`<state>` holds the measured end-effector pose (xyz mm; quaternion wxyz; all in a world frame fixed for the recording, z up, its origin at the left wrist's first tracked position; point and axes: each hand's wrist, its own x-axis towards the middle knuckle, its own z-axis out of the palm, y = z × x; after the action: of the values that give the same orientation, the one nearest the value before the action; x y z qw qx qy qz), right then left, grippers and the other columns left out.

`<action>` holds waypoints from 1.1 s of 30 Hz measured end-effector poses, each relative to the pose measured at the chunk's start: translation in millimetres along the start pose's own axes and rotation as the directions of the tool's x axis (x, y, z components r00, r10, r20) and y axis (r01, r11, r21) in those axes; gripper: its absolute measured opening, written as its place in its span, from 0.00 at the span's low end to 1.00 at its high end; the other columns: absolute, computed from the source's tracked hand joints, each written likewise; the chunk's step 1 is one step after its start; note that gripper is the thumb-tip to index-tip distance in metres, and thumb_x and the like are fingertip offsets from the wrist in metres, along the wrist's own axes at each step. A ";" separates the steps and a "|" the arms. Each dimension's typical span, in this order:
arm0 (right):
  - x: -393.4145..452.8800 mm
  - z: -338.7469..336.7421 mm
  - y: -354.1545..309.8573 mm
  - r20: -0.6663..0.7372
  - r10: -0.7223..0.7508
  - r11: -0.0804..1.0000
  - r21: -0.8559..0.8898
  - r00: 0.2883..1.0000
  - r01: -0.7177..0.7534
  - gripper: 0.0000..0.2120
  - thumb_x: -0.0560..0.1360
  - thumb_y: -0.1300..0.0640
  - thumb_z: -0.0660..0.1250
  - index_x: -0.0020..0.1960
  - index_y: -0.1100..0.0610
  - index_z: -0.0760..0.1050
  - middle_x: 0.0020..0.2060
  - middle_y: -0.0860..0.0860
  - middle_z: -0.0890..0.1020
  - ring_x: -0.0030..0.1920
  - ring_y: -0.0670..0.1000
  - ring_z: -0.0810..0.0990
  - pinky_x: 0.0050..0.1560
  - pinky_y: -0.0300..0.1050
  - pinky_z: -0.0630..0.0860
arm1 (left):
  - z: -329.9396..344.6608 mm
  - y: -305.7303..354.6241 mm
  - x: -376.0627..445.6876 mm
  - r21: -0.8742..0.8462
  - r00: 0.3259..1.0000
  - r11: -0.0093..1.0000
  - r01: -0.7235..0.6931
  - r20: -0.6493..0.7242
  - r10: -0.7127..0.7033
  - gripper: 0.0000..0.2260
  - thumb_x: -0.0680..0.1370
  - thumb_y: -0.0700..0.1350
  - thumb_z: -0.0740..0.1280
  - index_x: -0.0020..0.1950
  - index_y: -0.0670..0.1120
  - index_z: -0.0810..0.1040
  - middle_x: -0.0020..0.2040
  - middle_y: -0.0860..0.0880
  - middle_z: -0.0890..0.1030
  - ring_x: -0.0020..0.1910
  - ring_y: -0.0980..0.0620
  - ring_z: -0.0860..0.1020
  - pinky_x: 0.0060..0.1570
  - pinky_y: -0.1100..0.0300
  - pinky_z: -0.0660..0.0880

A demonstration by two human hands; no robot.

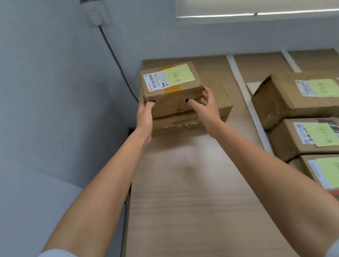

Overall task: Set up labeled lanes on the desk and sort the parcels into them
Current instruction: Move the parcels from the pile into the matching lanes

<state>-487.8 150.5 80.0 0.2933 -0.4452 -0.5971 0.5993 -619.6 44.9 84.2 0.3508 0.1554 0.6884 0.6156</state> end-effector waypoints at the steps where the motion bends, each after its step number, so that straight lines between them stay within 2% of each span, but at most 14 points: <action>1: -4.8 -2.6 -3.1 0.002 -0.013 1.000 0.004 1.000 0.013 0.36 0.72 0.53 0.71 0.74 0.49 0.56 0.71 0.49 0.66 0.70 0.51 0.65 0.69 0.51 0.66 | 0.3 3.0 -4.8 -0.009 1.000 1.000 0.000 0.000 0.000 0.21 0.81 0.45 0.54 0.74 0.51 0.61 0.71 0.48 0.69 0.70 0.48 0.66 0.71 0.47 0.62; 6: -44.2 -24.6 -22.8 -0.036 -0.052 0.998 0.022 0.998 0.053 0.32 0.71 0.51 0.71 0.71 0.47 0.61 0.68 0.48 0.70 0.67 0.51 0.69 0.65 0.51 0.69 | 3.1 17.6 -47.0 -0.026 1.000 0.999 -0.029 0.009 0.029 0.20 0.80 0.49 0.56 0.72 0.53 0.63 0.69 0.49 0.70 0.67 0.49 0.68 0.70 0.45 0.63; 8: -64.7 -36.1 -28.7 -0.061 -0.061 0.997 0.033 0.996 0.063 0.30 0.71 0.50 0.71 0.68 0.47 0.62 0.64 0.48 0.72 0.63 0.50 0.71 0.57 0.45 0.71 | 3.5 21.9 -67.3 -0.029 0.999 0.999 -0.040 0.004 0.040 0.19 0.79 0.50 0.58 0.70 0.53 0.64 0.67 0.50 0.71 0.66 0.49 0.69 0.69 0.45 0.65; 11: -97.0 -53.2 -34.1 -0.096 -0.078 0.997 0.019 0.992 0.080 0.30 0.71 0.49 0.70 0.69 0.48 0.62 0.62 0.48 0.70 0.58 0.47 0.71 0.47 0.37 0.68 | 5.7 29.3 -97.5 -0.029 0.998 0.998 -0.063 -0.020 0.062 0.16 0.77 0.54 0.62 0.63 0.52 0.67 0.63 0.50 0.74 0.63 0.50 0.72 0.67 0.47 0.68; 13: -117.3 -64.5 -36.5 -0.116 -0.078 0.997 -0.001 0.990 0.078 0.31 0.72 0.47 0.69 0.71 0.49 0.61 0.61 0.48 0.68 0.57 0.47 0.69 0.50 0.39 0.67 | 9.9 34.4 -116.9 -0.004 0.994 0.995 -0.099 -0.050 0.099 0.14 0.76 0.54 0.64 0.58 0.50 0.67 0.61 0.49 0.74 0.59 0.51 0.74 0.62 0.52 0.71; 16: -145.5 -81.9 -36.5 -0.128 -0.062 0.998 -0.019 0.990 0.060 0.29 0.74 0.46 0.66 0.72 0.50 0.62 0.58 0.49 0.67 0.57 0.49 0.70 0.55 0.44 0.71 | 18.6 35.4 -146.8 -0.011 0.988 0.990 -0.137 -0.078 0.136 0.14 0.77 0.49 0.64 0.57 0.46 0.64 0.57 0.48 0.72 0.48 0.59 0.72 0.46 0.67 0.68; 18: -160.9 -93.8 -33.0 -0.126 -0.059 0.998 -0.029 0.990 0.056 0.25 0.76 0.47 0.65 0.71 0.52 0.66 0.59 0.52 0.69 0.58 0.52 0.73 0.59 0.48 0.74 | 25.0 31.0 -164.2 0.005 0.988 0.991 -0.137 -0.070 0.137 0.14 0.78 0.48 0.64 0.58 0.46 0.62 0.56 0.47 0.71 0.47 0.58 0.71 0.40 0.68 0.66; 20: -175.5 -104.7 -26.9 -0.122 -0.050 0.999 -0.019 0.991 0.048 0.25 0.76 0.48 0.64 0.71 0.53 0.66 0.61 0.53 0.71 0.59 0.53 0.73 0.62 0.51 0.74 | 31.3 25.8 -179.6 0.029 0.986 0.988 -0.155 -0.056 0.156 0.17 0.78 0.46 0.64 0.62 0.46 0.62 0.59 0.47 0.69 0.53 0.54 0.70 0.45 0.67 0.66; 23: -196.3 -122.3 -17.4 -0.150 -0.053 0.999 -0.015 0.987 0.051 0.25 0.76 0.49 0.64 0.72 0.52 0.65 0.61 0.52 0.70 0.61 0.53 0.73 0.64 0.52 0.72 | 43.9 16.8 -196.4 0.055 0.982 0.981 -0.188 -0.003 0.188 0.24 0.78 0.46 0.64 0.72 0.48 0.59 0.62 0.50 0.64 0.59 0.54 0.66 0.57 0.60 0.64; 26: -214.9 -147.0 -10.5 -0.165 -0.064 0.998 -0.008 0.984 0.064 0.24 0.76 0.49 0.65 0.71 0.50 0.65 0.58 0.49 0.67 0.60 0.51 0.72 0.60 0.44 0.71 | 61.7 6.9 -216.1 0.117 0.985 0.978 -0.170 0.035 0.167 0.26 0.78 0.51 0.64 0.74 0.50 0.59 0.60 0.51 0.61 0.57 0.54 0.65 0.58 0.59 0.62; 28: -224.3 -168.3 -6.1 -0.167 -0.073 0.997 -0.004 0.983 0.073 0.24 0.76 0.49 0.65 0.71 0.50 0.66 0.59 0.49 0.67 0.58 0.48 0.71 0.57 0.41 0.69 | 77.8 1.5 -231.3 0.127 0.987 0.980 -0.156 0.046 0.151 0.25 0.78 0.51 0.64 0.73 0.50 0.61 0.61 0.50 0.62 0.56 0.54 0.66 0.58 0.59 0.63; 33: -235.0 -241.4 1.2 -0.166 -0.121 0.993 -0.025 0.979 0.118 0.26 0.76 0.49 0.65 0.72 0.54 0.65 0.67 0.52 0.67 0.63 0.50 0.69 0.60 0.43 0.69 | 139.2 -7.8 -277.2 0.123 0.981 0.974 -0.191 0.048 0.186 0.21 0.78 0.51 0.63 0.70 0.50 0.65 0.61 0.50 0.63 0.55 0.54 0.67 0.56 0.59 0.64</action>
<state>-172.7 52.5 148.5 0.3746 -0.4595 -0.6004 0.5367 -328.5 -32.7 158.2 0.2926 0.2533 0.7018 0.5980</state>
